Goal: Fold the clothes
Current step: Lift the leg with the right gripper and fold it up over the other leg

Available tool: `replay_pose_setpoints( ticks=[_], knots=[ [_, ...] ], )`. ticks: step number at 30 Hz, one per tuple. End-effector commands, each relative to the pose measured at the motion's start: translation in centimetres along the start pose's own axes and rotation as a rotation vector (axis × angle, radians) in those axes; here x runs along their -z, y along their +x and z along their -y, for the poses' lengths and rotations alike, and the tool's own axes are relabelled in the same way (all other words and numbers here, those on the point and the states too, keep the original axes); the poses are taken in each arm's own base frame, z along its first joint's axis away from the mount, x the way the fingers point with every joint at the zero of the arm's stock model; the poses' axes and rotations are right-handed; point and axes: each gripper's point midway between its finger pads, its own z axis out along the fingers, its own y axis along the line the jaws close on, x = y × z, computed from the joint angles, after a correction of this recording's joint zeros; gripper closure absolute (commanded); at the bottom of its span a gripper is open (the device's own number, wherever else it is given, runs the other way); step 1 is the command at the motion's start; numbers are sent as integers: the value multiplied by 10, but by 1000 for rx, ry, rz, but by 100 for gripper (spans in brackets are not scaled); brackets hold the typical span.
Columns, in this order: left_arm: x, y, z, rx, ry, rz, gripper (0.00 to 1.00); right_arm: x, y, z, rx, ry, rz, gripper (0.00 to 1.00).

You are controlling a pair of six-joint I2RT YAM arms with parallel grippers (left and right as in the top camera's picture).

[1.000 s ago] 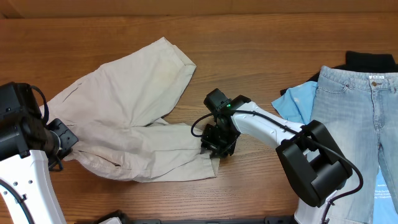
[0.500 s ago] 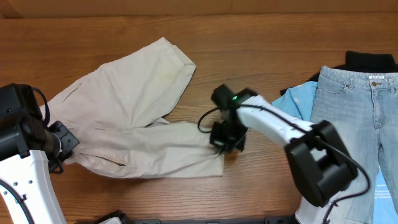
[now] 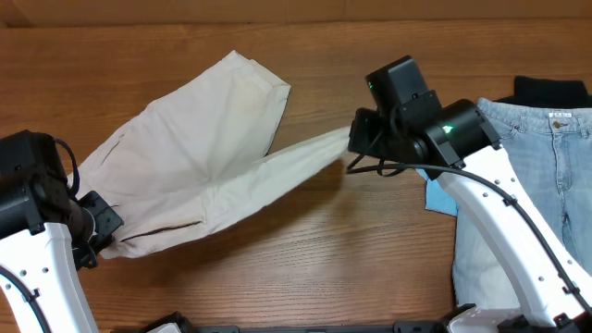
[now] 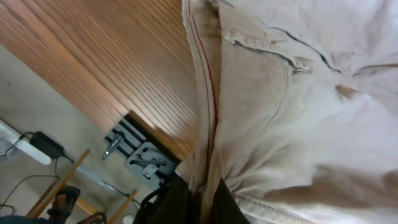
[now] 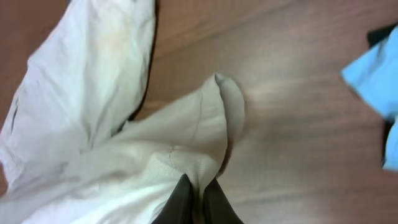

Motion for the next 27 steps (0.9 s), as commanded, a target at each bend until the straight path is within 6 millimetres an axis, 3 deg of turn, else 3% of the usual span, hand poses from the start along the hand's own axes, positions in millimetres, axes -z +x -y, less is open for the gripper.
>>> replay_pose_setpoints(
  ticks=[1,8,13,19,24,27],
  knots=[
    [4,1,-1,16,16,21,96,0,-24,21,-1,95,96,96],
    [6,-15,10,-17,63,87,96,23,-44,45,-43,140,128,96],
    [5,-7,7,-7,51,51,96,30,-52,41,35,106,147,96],
    [-7,21,19,-4,128,-86,96,17,-71,-5,161,-93,177,96],
    [-44,50,25,3,140,-249,96,-14,-97,-22,163,-135,227,96],
    [-65,57,24,15,125,-288,96,-38,-105,-46,217,-239,220,96]
  ],
)
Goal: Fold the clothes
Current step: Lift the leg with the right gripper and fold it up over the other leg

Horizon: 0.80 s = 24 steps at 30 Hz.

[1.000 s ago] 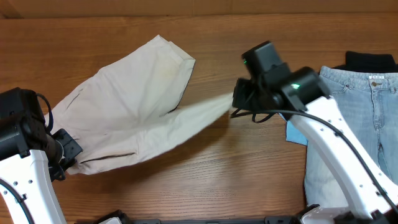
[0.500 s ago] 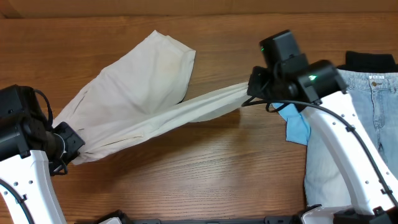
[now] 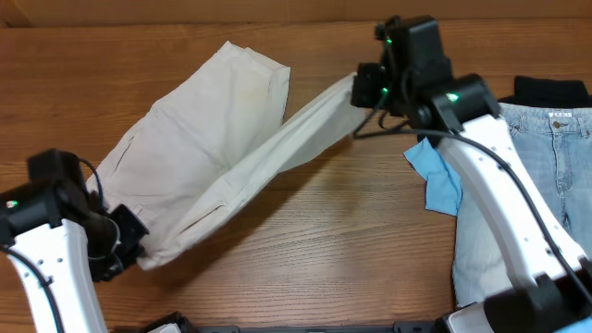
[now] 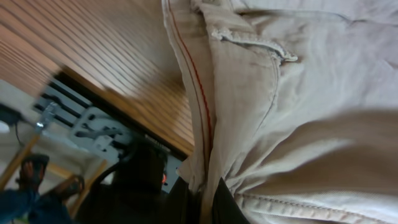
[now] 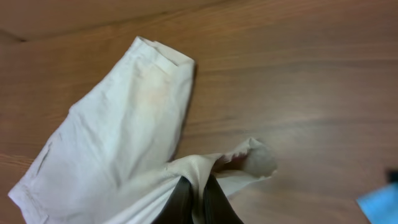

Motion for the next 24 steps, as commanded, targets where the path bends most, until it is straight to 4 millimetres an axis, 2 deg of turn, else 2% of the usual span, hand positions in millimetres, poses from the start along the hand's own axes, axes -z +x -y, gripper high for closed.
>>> replay_pose_setpoints(
  ticks=[1,4,7,8,11,15,18,19,21,24],
  knots=[
    [-17,3,0,33,13,-30,96,-22,-12,-17,58,-107,9,96],
    [-20,-15,6,85,37,42,96,-52,-17,-34,92,-176,35,96],
    [-18,-35,11,87,55,119,95,-74,-24,-43,111,-201,74,96],
    [-18,-40,8,101,41,140,95,-80,-27,-44,116,-209,90,96],
    [-16,-59,-16,196,-97,235,94,-102,-37,-48,126,-234,144,96],
    [-14,-68,-27,249,-160,285,90,-117,-40,-56,139,-292,166,96],
    [-11,-74,-39,293,-224,323,76,-121,-37,-65,146,-338,161,96],
    [-10,-77,-42,315,-242,339,75,-122,-37,-67,149,-341,163,96],
    [-11,-84,-41,334,-233,352,69,-124,-35,-72,157,-351,165,96],
    [-18,-94,-32,333,-201,345,69,-129,-31,-84,173,-373,175,96]
  ],
)
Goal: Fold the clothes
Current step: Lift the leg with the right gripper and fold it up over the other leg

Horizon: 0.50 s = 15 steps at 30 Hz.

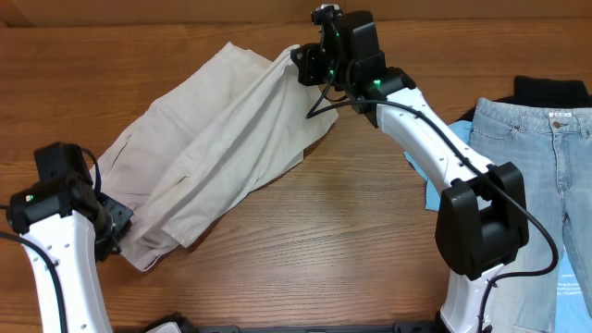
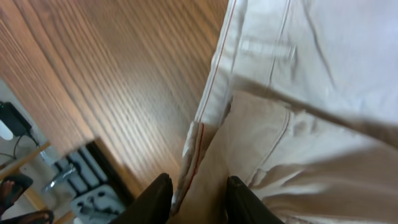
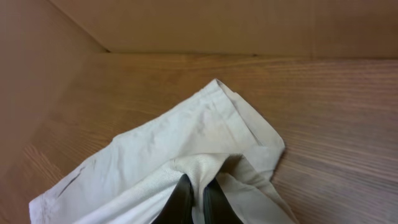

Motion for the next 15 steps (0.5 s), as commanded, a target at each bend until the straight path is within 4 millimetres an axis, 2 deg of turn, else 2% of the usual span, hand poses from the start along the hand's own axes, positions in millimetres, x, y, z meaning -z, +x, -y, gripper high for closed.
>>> replay_pose_setpoints(
  ticks=[1,5,9,15],
  knots=[
    [-11,-13,-1,51,-46,19,70,-9,-6,-20,30,-45,31,96],
    [-27,-22,9,47,-59,11,77,-21,2,-25,40,-60,28,96],
    [-40,-30,15,51,-67,7,96,-29,3,-28,23,-74,40,96],
    [-48,-52,13,154,-17,35,96,-35,-8,-32,48,-58,117,96]
  ],
)
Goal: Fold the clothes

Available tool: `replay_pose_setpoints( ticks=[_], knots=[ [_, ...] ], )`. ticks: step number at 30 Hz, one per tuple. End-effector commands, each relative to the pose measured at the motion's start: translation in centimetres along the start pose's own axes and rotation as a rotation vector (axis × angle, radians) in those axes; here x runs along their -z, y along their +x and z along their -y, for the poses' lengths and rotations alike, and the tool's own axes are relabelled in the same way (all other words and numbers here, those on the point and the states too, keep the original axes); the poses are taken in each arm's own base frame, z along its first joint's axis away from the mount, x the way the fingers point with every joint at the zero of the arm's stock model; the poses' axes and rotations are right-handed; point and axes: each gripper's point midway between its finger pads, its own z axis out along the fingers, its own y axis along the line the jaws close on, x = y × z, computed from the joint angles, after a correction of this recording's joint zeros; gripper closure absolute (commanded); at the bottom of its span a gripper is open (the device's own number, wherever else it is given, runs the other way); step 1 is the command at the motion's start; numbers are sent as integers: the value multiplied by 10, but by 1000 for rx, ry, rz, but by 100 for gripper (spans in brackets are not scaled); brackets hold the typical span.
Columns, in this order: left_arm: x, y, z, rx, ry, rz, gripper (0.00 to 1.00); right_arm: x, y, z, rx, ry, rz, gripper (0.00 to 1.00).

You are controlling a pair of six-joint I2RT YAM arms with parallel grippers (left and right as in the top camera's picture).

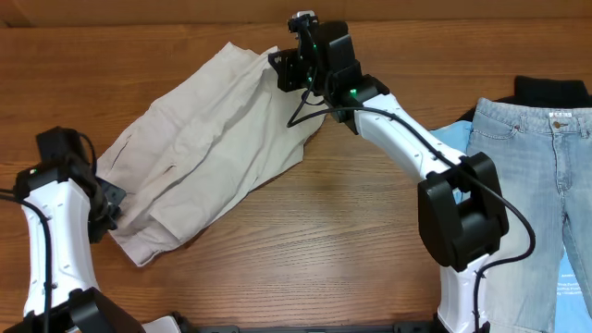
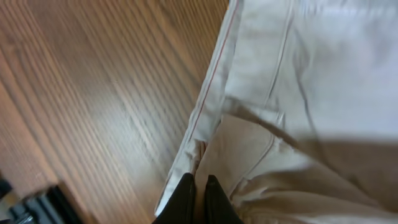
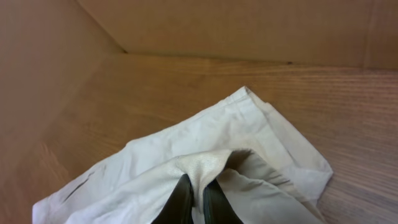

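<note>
Beige trousers (image 1: 203,157) lie slanted across the left half of the table, one leg folded over the other. At their far end my right gripper (image 1: 285,72) is shut on a pinched fold of the upper leg's hem (image 3: 205,165), just above the lower leg. By the waist end, my left gripper (image 1: 100,205) is shut on the waistband edge (image 2: 208,134), beside a seam with a red thread. In the wrist views both pairs of fingers stand close together with cloth between them: the left gripper (image 2: 200,190), the right gripper (image 3: 199,193).
Blue jeans (image 1: 546,185) lie at the right edge, with a black garment (image 1: 550,90) behind them and a light blue cloth (image 1: 453,134) at their left side. A cardboard wall (image 3: 249,25) runs along the table's back.
My left gripper's fingers stood apart over the waistband edge; now they are shut on it. My right gripper has moved a little to the left with the leg hem.
My right gripper first held one leg stretched out to the right while the left held the waist. Then the leg was further back, then over the other leg, with the left fingers apart. Now both grippers hold the folded trousers.
</note>
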Motion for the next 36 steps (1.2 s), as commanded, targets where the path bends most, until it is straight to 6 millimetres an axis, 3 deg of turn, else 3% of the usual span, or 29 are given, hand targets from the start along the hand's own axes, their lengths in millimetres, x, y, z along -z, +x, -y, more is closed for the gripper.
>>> replay_pose_setpoints(
  ticks=[1,6,12,17,18,19,20,24,25,26,30,34,36],
  knots=[
    [-3,-13,-11,101,6,9,96,-2,-19,-8,15,2,71,96],
    [-7,-34,-14,190,76,30,96,-17,-5,-6,-11,10,62,96],
    [-10,-57,6,181,165,91,96,-40,20,13,-70,29,35,96],
    [-23,-71,15,166,173,124,92,-43,26,15,-74,31,22,95],
    [-25,-76,18,161,181,138,89,-43,27,15,-75,32,20,85],
    [-27,-81,21,162,189,152,81,-43,28,15,-76,33,16,57],
    [-28,-87,26,152,209,171,74,-43,30,16,-79,37,7,48],
    [-21,-101,49,58,315,222,59,-38,45,24,-107,44,-72,39],
    [-18,-104,49,53,321,229,51,-34,49,28,-123,46,-104,37],
    [-14,-107,50,35,323,233,30,-26,56,35,-149,53,-155,32],
    [8,-101,64,-103,403,189,17,2,68,61,-220,129,-265,27],
    [31,-101,62,-194,398,176,1,28,84,84,-231,139,-379,22],
    [44,-105,62,-229,397,187,0,38,99,91,-247,128,-448,19]
  ],
)
